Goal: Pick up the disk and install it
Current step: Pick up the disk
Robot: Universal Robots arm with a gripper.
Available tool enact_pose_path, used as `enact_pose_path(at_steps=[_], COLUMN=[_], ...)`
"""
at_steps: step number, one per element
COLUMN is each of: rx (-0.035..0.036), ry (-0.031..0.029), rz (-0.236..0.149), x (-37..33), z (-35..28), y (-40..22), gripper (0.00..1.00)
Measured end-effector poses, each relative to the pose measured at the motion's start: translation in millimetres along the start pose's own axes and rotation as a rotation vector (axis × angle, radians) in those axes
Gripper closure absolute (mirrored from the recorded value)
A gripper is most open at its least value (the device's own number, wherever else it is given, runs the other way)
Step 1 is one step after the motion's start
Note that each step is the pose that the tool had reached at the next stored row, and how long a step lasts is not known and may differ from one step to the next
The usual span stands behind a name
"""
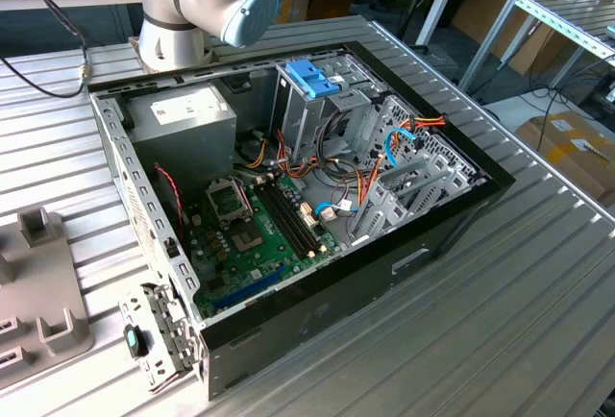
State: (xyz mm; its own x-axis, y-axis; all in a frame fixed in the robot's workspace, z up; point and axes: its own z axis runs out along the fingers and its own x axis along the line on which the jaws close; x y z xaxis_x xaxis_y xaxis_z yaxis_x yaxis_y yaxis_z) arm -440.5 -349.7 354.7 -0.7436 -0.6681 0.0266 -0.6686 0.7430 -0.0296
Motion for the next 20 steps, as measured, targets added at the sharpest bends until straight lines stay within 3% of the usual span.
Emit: enact_pose_path(at_steps=[1, 8, 10, 17, 20], rx=[0.0011, 0.004, 0.0044, 0.0047, 0.0054], ry=[-0.0012, -0.0044, -0.005, -0.0053, -0.006], rz=[-0.039, -0.149, -0.168, -0.175, -0.203], x=[0.0, 0.0, 0.0, 0.0, 0.0], z=[0.0, 0.0, 0.0, 0.0, 0.0], y=[0.0, 0.0, 0.0, 0.0, 0.0], gripper=[0.89, 0.89, 0.89, 0.89, 0.89])
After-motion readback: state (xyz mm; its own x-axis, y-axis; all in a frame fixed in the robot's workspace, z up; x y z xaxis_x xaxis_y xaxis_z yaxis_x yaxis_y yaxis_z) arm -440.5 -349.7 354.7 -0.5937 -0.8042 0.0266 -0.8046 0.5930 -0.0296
